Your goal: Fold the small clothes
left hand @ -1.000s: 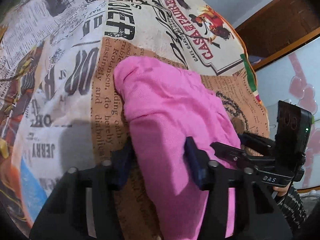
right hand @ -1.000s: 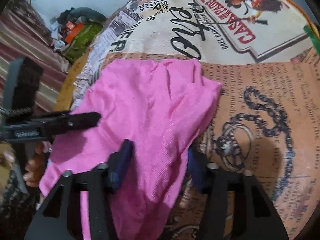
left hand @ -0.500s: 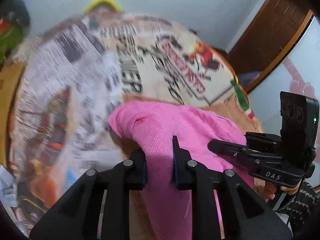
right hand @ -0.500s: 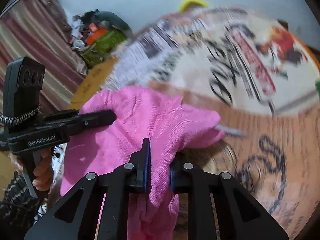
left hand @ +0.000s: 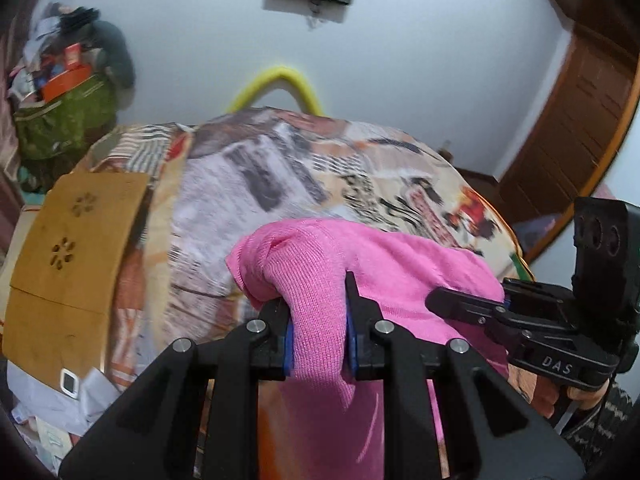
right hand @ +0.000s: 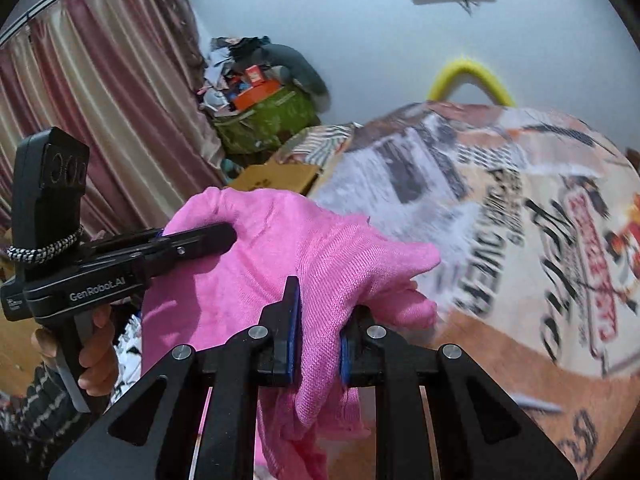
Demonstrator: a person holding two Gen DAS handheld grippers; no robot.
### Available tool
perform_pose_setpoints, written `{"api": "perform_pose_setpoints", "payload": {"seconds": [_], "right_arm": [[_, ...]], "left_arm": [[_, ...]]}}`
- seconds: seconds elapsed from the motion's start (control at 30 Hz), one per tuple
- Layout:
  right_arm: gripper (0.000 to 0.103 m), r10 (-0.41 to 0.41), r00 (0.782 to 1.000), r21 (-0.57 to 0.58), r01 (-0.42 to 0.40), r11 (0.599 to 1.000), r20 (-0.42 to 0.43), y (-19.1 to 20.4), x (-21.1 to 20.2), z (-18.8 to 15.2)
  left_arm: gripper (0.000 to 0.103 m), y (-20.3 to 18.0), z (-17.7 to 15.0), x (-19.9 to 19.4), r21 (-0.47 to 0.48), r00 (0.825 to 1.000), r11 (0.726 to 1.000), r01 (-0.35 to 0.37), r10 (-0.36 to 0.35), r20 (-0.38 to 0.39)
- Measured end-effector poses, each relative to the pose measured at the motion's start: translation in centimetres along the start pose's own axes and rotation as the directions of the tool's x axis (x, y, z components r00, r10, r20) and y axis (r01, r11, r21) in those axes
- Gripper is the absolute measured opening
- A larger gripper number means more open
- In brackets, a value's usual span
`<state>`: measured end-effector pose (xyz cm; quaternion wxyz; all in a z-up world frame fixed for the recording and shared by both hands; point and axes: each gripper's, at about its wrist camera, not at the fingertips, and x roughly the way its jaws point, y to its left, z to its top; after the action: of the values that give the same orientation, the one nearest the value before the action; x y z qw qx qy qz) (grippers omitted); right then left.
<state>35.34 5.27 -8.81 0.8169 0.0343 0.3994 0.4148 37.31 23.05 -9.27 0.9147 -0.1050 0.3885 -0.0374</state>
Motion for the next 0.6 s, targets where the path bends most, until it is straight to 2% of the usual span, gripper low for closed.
{"api": "perform_pose_setpoints", "payload": {"seconds": [0.2,0.33,0.43,0.5,0.6], "right_arm": [[0.014,0.000,1.000,-0.028,-0.001,1.000,-0.026,1.1,6.4,1.9],[0.014,-0.014,0.994,-0.004,0.014,1.000,-0.107,0.0,11.7,1.3],[0.014,-0.031,0.979,0.008,0.033,0.999,-0.201,-1.0,15.6,-0.2],[0.014,-0.052,0.964,0.005,0.055,0.998,-0.260,-1.5,17.6,-1.1],[0.015,-0.068,0.944,-0.008,0.069,0.998,-0.324,-1.8,19.3,-2.3]], "left_arm": [[0.019,5.9,0.4,3.3,-0.048,0.999,0.998,-0.036,0.036,0.000],[0.019,9.7,-1.1,8.4,-0.088,0.995,0.995,-0.053,0.046,-0.083],[0.019,11.7,-3.1,12.9,-0.104,0.978,0.992,-0.075,0.053,-0.203],[0.020,12.7,-4.8,15.8,-0.114,0.958,0.990,-0.082,0.046,-0.284],[0.021,12.8,-6.5,17.8,-0.096,0.944,0.991,-0.093,0.057,-0.325]]}}
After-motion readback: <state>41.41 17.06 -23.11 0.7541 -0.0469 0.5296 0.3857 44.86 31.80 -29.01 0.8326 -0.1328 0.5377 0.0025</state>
